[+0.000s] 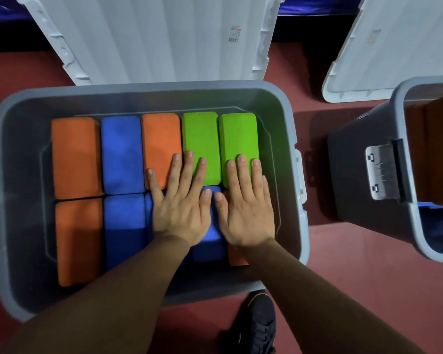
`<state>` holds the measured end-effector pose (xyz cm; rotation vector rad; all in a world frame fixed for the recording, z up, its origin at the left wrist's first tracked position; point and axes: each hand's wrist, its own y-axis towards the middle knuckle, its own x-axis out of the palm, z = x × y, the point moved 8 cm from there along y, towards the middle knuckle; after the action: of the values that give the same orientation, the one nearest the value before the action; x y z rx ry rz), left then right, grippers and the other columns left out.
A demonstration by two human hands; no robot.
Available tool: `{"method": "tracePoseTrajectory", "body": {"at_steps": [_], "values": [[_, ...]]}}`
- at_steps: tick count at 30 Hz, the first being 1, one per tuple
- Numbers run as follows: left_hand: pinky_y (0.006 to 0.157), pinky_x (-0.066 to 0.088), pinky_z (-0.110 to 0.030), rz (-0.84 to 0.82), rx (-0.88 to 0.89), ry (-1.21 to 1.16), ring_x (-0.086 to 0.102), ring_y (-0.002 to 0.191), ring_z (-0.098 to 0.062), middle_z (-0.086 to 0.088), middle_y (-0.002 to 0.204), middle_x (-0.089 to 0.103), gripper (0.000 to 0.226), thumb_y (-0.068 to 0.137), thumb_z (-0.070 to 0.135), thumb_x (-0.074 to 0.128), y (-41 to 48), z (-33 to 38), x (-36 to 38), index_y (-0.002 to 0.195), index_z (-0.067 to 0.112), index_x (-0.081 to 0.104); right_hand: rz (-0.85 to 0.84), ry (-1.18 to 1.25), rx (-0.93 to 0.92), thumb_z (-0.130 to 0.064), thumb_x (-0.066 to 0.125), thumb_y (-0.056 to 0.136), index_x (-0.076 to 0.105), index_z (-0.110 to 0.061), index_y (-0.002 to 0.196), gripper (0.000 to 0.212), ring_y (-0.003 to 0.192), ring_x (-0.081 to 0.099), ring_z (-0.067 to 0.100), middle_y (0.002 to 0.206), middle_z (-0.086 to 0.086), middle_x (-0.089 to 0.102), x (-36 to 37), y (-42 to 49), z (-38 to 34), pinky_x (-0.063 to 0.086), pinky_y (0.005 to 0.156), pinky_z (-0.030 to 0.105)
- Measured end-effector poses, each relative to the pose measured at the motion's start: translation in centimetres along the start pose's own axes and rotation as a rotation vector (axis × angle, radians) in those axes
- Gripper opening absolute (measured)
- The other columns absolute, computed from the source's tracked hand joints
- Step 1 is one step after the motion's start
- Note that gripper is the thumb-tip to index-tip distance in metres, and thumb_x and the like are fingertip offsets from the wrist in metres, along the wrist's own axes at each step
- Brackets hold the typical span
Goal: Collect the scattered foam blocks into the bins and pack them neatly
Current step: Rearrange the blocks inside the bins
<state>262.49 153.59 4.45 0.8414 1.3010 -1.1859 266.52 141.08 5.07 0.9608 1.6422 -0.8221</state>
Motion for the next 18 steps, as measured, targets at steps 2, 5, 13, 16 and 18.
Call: {"method": "tracePoseTrajectory", "body": {"at_steps": [2,5,13,16,18], "values": [[0.121,0.000,-0.064,-0.006,-0.004,0.025,0.001,0.157,-0.021,0.000,0.170,0.004,0.061,0.103,0.042,0.010,0.1,0.3,0.2,0.161,0.022,0.011,-0.010,0.001,0.009,-0.048,0.030,0.104,0.028,-0.010,0.160,0.067,0.157,0.008,0.031,0.169,0.008,0.016,0.1,0.7,0.2,0.025,0.122,0.053],[0.123,0.001,-0.061,-0.008,-0.011,0.045,-0.002,0.157,-0.019,-0.002,0.170,0.002,0.063,0.103,0.042,0.010,0.0,0.2,0.4,0.161,0.020,0.009,-0.026,0.003,0.019,-0.047,0.029,0.104,0.027,-0.010,0.160,0.067,0.157,0.006,0.031,0.170,0.008,0.014,0.3,1.0,0.2,0.024,0.122,0.053],[0.123,-0.002,-0.058,-0.004,-0.008,0.077,-0.001,0.157,-0.021,-0.003,0.170,0.003,0.065,0.102,0.044,0.006,0.1,0.2,0.3,0.161,0.018,0.008,-0.087,0.046,0.020,-0.051,0.025,0.104,0.016,-0.012,0.162,0.070,0.157,-0.005,0.026,0.171,0.005,0.004,0.8,1.5,0.2,0.018,0.125,0.051],[0.124,-0.004,-0.056,0.000,0.009,0.085,0.001,0.157,-0.024,-0.007,0.170,0.003,0.066,0.103,0.046,0.003,0.4,0.5,0.3,0.161,0.016,0.006,-0.060,0.050,0.014,-0.050,0.026,0.104,0.019,-0.011,0.161,0.069,0.157,-0.003,0.028,0.171,0.007,0.008,0.7,1.4,0.4,0.020,0.124,0.052],[0.125,-0.001,-0.055,0.008,0.020,0.084,0.003,0.157,-0.026,-0.009,0.170,0.006,0.067,0.104,0.046,-0.003,0.2,0.5,0.3,0.161,0.014,0.008,-0.047,0.052,0.012,-0.049,0.026,0.104,0.021,-0.010,0.161,0.069,0.157,-0.001,0.029,0.170,0.008,0.009,0.7,1.3,0.2,0.022,0.123,0.052]]}}
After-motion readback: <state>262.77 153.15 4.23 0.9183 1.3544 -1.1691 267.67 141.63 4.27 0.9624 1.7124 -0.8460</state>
